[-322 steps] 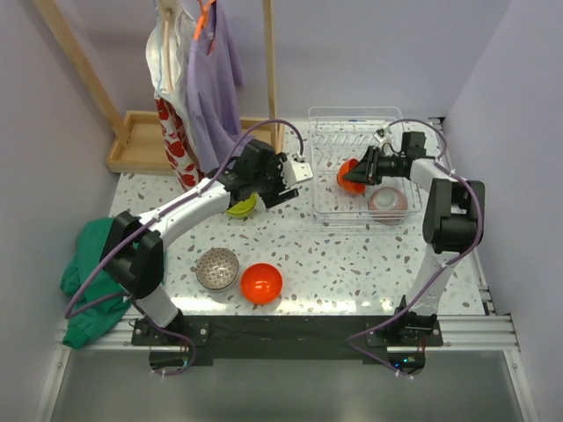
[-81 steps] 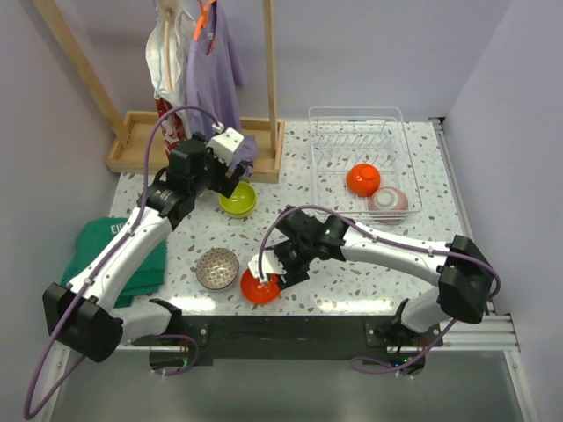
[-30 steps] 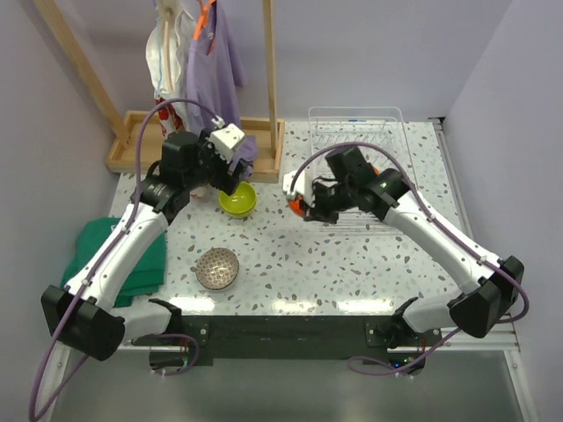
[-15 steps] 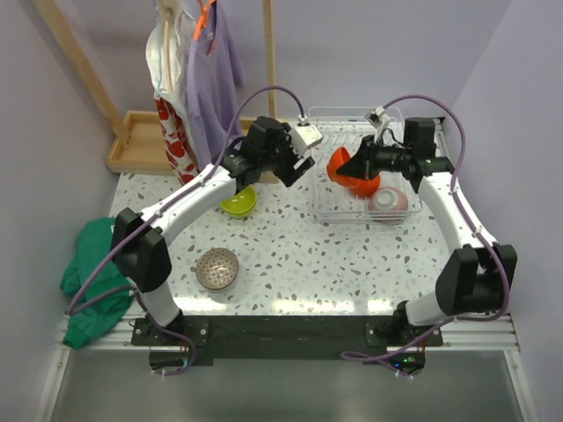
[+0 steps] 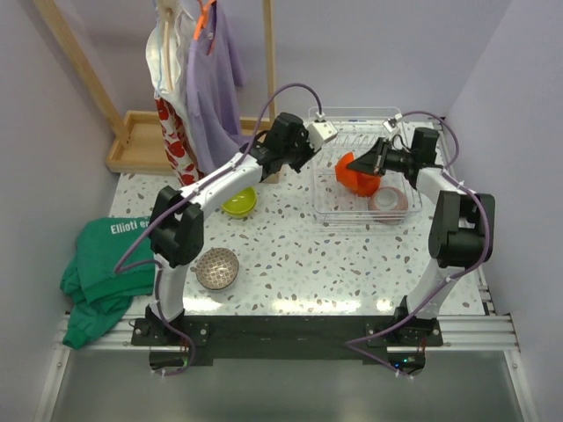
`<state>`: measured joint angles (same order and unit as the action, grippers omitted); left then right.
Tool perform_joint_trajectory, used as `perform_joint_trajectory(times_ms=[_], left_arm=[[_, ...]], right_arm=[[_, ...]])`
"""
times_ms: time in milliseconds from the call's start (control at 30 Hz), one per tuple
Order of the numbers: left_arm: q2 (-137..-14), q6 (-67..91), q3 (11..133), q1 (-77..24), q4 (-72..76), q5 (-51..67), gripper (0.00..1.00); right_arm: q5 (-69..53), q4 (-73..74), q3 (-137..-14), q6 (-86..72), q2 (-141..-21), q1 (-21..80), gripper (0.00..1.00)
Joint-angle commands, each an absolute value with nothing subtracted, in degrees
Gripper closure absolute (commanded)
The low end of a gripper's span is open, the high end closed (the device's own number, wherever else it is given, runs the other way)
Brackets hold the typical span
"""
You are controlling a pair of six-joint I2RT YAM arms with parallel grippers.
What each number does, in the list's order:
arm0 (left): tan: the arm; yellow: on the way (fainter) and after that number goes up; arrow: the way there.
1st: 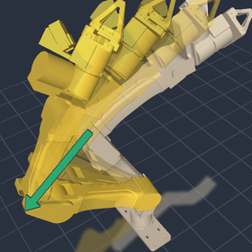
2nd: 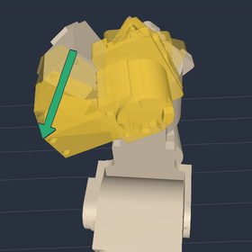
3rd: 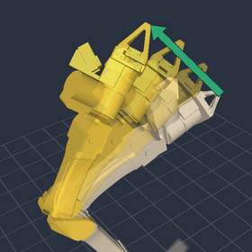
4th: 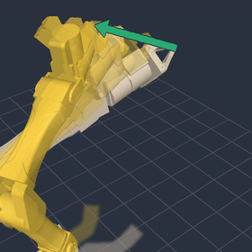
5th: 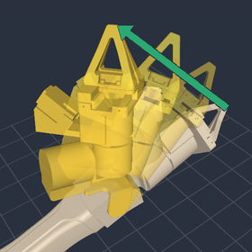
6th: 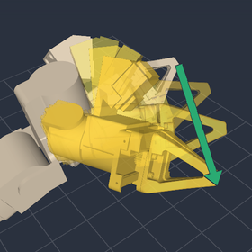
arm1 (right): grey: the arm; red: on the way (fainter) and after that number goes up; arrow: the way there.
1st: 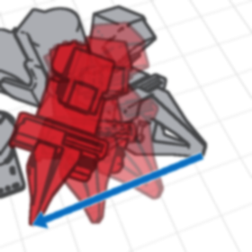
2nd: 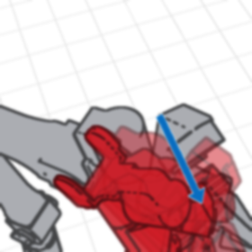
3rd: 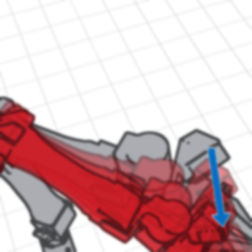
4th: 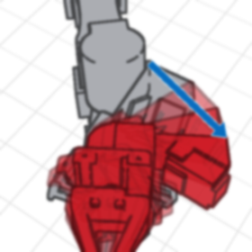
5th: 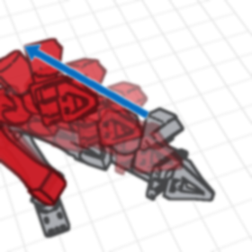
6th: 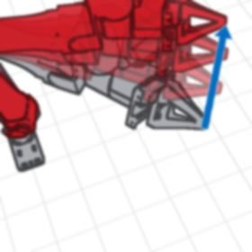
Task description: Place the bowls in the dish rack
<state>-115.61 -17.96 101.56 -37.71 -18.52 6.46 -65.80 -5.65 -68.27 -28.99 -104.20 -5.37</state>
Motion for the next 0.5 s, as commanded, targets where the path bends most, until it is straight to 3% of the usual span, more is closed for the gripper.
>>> perform_joint_trajectory(times_ms=[0, 467], left_arm=[[-118.7, -16.9, 106.1, -38.5, -15.7, 8.3, 1.00], [-125.8, -17.0, 108.5, -40.4, -10.3, 10.8, 1.00]], right_arm=[[-69.6, -8.3, -73.8, -28.8, -106.9, -6.9, 1.00], [-69.5, 1.0, -79.0, -22.8, -115.0, -8.6, 0.96]])
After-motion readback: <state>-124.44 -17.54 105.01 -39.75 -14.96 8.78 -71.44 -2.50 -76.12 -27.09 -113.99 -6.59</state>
